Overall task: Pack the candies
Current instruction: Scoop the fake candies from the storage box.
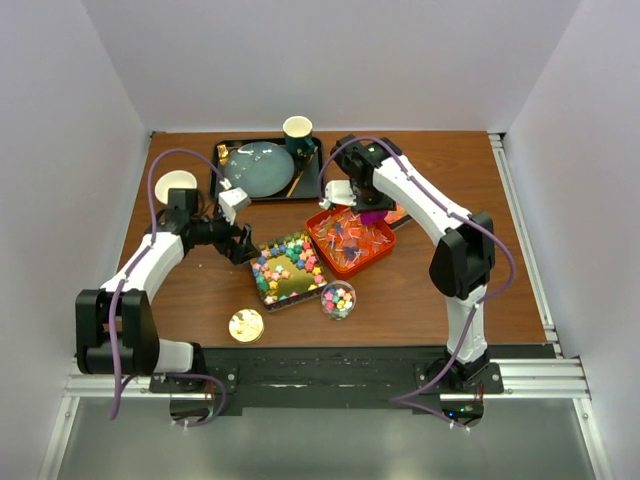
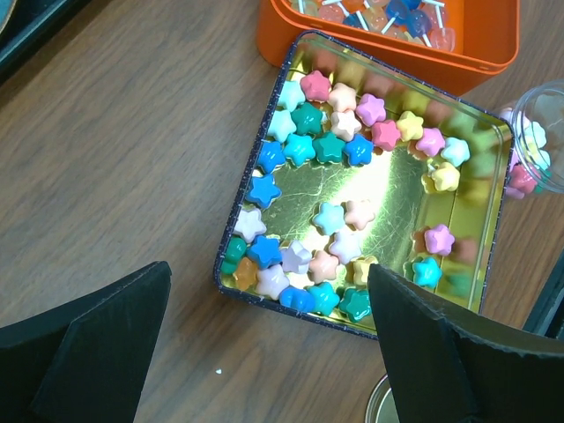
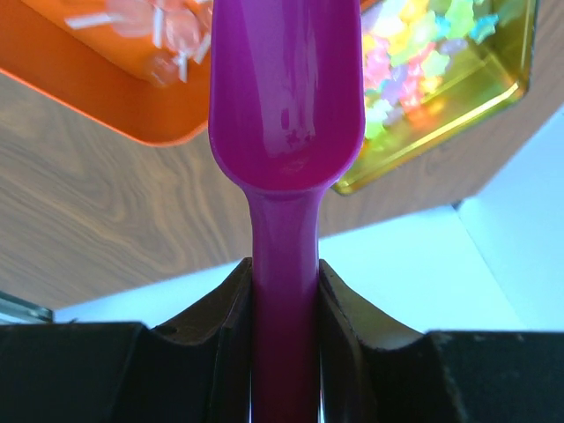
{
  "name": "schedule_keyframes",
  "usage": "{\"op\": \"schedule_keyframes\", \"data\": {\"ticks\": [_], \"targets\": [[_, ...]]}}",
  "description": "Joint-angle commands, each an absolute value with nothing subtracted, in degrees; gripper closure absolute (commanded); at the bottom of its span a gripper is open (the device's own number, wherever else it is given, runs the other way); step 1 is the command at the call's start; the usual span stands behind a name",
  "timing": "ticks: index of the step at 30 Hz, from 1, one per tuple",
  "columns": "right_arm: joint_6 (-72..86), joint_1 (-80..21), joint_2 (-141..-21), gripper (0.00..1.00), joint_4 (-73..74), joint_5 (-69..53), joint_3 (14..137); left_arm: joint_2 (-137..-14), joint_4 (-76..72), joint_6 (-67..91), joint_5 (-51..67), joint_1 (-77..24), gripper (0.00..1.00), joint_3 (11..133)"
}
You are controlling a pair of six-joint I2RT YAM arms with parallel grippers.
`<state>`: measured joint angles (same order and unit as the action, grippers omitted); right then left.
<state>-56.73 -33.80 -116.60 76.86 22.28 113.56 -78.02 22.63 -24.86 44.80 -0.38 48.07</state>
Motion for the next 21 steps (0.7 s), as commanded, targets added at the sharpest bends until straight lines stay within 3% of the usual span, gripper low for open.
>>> {"op": "schedule_keyframes", "data": {"ticks": [1, 15, 21], "targets": [[-60.11, -34.1, -115.93, 1.0, 85.17, 28.74, 114.71, -78.49, 20.13, -26.37, 46.93, 0.0, 0.02, 47.73], [-64.25, -38.4, -117.77, 1.0, 79.45, 31.73, 106.53, -78.84, 18.55, -25.05, 48.16, 0.0, 0.02, 46.76], [-62.23, -41.39, -118.12, 1.0, 81.47, 29.18, 109.06, -79.19, 17.4, -23.65, 48.69, 0.0, 0.02, 46.49]]}}
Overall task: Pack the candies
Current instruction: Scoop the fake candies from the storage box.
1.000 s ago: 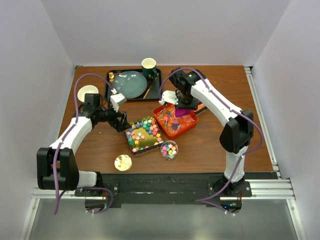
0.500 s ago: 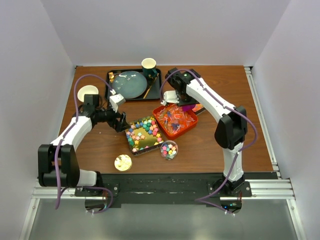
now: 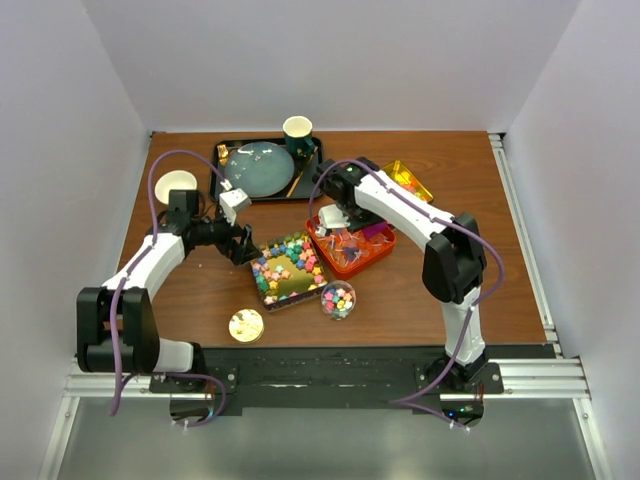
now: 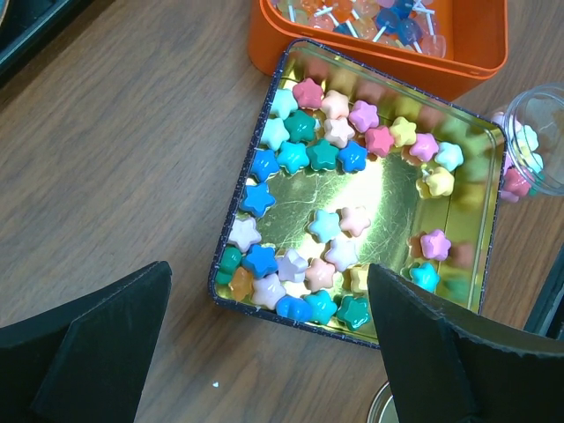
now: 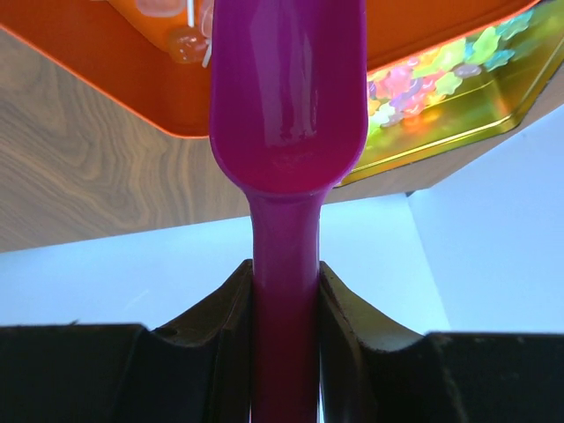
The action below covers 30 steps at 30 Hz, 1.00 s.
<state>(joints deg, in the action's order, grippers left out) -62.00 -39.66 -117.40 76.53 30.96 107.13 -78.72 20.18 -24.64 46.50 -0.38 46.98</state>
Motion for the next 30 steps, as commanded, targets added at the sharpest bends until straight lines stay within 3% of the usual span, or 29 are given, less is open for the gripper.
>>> {"op": "schedule_keyframes", "data": {"ticks": [1, 14, 30], "targets": [[-61.18, -41.48, -118.39, 1.0, 82.34, 29.01, 109.25, -79.28, 16.97, -23.38, 48.78, 0.0, 0.02, 46.49], [-49.93, -36.65, -120.4, 1.0, 86.57, 25.93, 105.29, -80.33, 15.91, -22.06, 49.83, 0.0, 0.02, 46.32], [-46.32, -36.74, -129.46, 1.0, 90.7, 26.36, 118.82, -79.54, 15.56, -22.06, 49.31, 0.0, 0.03, 43.51]]}}
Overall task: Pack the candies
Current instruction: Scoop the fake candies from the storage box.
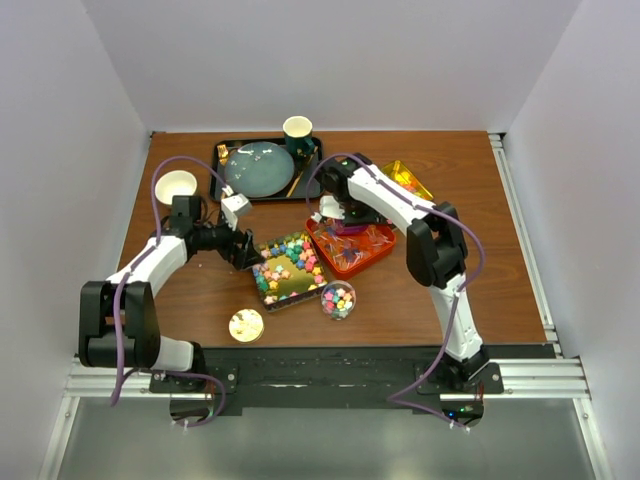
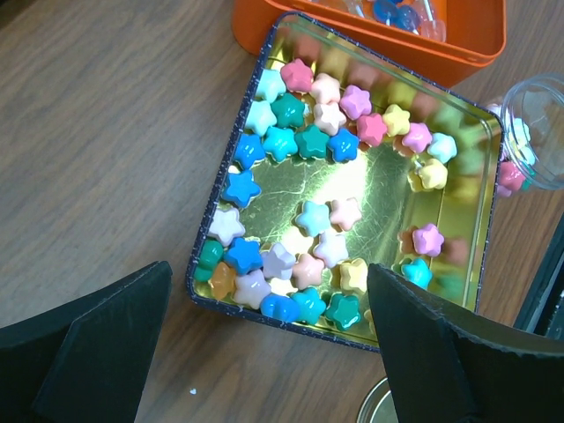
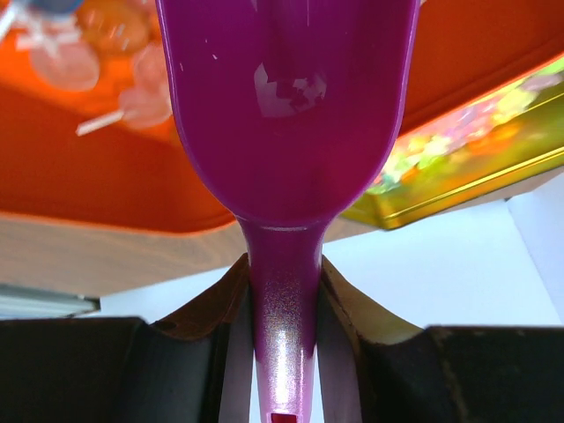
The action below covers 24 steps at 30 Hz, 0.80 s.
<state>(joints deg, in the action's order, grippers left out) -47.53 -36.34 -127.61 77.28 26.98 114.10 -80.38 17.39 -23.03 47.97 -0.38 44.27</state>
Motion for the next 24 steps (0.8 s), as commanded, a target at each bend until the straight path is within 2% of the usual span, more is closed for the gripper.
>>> {"op": "schedule_keyframes", "data": {"ticks": [1, 5, 14, 24], "targets": [[-46.75, -37.17, -129.81, 1.0, 90.7, 26.54, 119.35, -79.37, 15.47, -21.97, 49.48, 0.0, 0.03, 43.42], [-48.51, -38.41, -131.31, 1.0, 90.09, 26.63, 120.41, -79.28, 15.38, -21.62, 49.39, 0.0, 0.03, 43.24], [-54.4, -40.43, -126.92, 1.0, 83.94, 28.3, 109.87, -78.4, 14.86, -20.04, 48.96, 0.0, 0.03, 43.68], [-48.52, -40.69, -136.66, 1.0, 84.9, 18.04, 124.27, -78.31, 13.71, -17.05, 48.69, 0.0, 0.03, 44.3]]}}
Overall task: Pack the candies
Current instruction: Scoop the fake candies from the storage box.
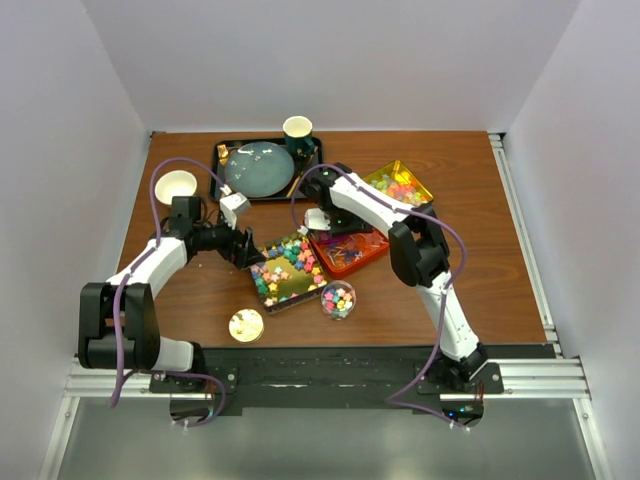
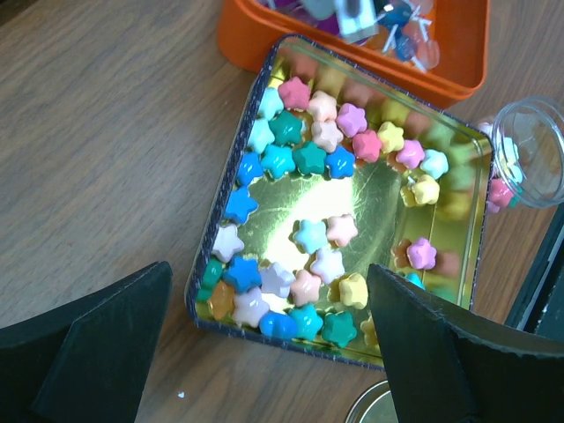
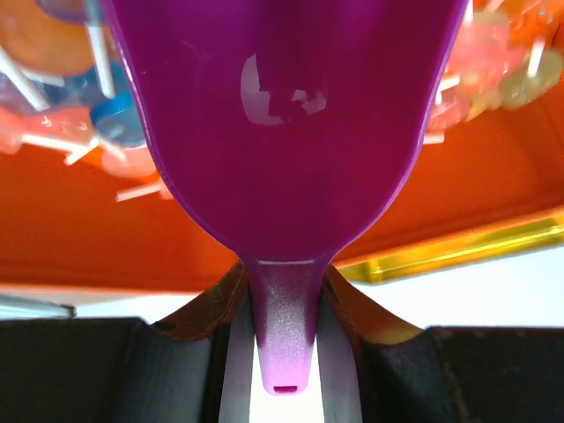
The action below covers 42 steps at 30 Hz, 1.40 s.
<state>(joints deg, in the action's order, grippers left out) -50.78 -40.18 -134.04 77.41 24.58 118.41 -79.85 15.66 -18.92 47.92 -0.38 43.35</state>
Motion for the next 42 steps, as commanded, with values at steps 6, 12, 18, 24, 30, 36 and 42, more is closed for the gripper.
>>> {"op": "schedule_keyframes", "data": {"ticks": [6, 12, 18, 24, 30, 36, 42], "targets": [[-46.14, -40.26, -135.89, 1.0, 81.75, 10.48, 122.97, -78.49, 15.12, -17.4, 48.25, 0.0, 0.03, 45.79], [-47.63, -39.29, -128.42, 1.0, 68.93, 4.93, 110.75, -79.1, 15.73, -16.79, 48.08, 0.0, 0.03, 47.2], [-47.38, -38.58, -126.21, 1.0, 63.38, 0.88, 106.17, -79.63, 17.75, -18.02, 47.55, 0.0, 0.03, 48.6], [-42.47, -38.5, -130.5, 1.0, 65.63, 0.18, 111.87, -80.24, 18.02, -17.32, 47.9, 0.0, 0.03, 49.83], [-40.96, -38.5, -132.37, 1.0, 64.52, -1.58, 115.4, -80.86, 18.02, -17.4, 47.9, 0.0, 0.03, 50.89], [-41.75, -37.97, -127.89, 1.0, 60.12, -2.63, 109.52, -80.95, 18.02, -17.31, 47.73, 0.0, 0.03, 51.06], [-40.52, -36.04, -124.54, 1.0, 57.57, -6.67, 107.75, -81.47, 18.46, -17.49, 47.72, 0.0, 0.03, 51.77]]}}
